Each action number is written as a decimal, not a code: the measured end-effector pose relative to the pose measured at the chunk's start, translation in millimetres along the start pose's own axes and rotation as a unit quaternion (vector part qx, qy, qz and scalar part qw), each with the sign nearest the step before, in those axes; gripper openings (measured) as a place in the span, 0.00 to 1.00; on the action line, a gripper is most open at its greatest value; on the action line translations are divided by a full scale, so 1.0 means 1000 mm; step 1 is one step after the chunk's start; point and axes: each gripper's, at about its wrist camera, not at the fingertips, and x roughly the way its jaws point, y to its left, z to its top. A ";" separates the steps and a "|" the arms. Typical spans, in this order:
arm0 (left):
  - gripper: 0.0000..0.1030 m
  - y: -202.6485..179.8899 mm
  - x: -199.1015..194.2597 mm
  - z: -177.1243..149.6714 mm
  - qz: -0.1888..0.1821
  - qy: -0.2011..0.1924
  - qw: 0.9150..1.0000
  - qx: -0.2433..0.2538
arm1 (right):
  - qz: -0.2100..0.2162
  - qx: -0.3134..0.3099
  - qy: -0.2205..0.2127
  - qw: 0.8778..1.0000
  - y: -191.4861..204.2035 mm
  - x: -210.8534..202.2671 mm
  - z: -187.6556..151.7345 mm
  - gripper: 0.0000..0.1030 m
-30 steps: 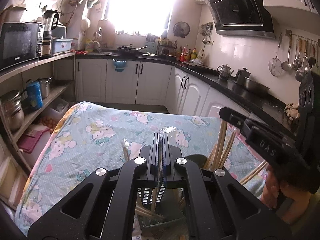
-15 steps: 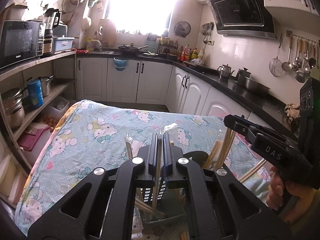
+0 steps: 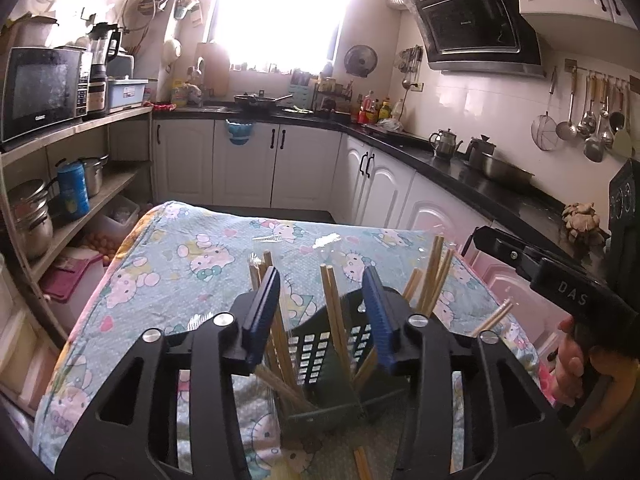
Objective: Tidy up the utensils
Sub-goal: 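Open the left tool to drop its chopstick into the caddy while the right tool releases its own, then withdraw both open tools from the caddy and lower them toward the loose chopsticks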
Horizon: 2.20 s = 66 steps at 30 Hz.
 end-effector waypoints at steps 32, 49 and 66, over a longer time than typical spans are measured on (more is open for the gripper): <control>0.89 -0.007 -0.045 -0.062 -0.011 0.035 0.999 -0.014 | -0.001 -0.012 0.078 0.997 0.006 -0.059 -0.083 0.54; 0.89 -0.011 -0.042 -0.100 -0.009 0.078 0.997 -0.011 | 0.000 -0.017 0.147 0.989 0.005 -0.053 -0.137 0.54; 0.88 -0.017 -0.014 -0.143 -0.025 0.154 0.988 -0.012 | 0.010 -0.008 0.231 0.973 -0.005 -0.023 -0.186 0.45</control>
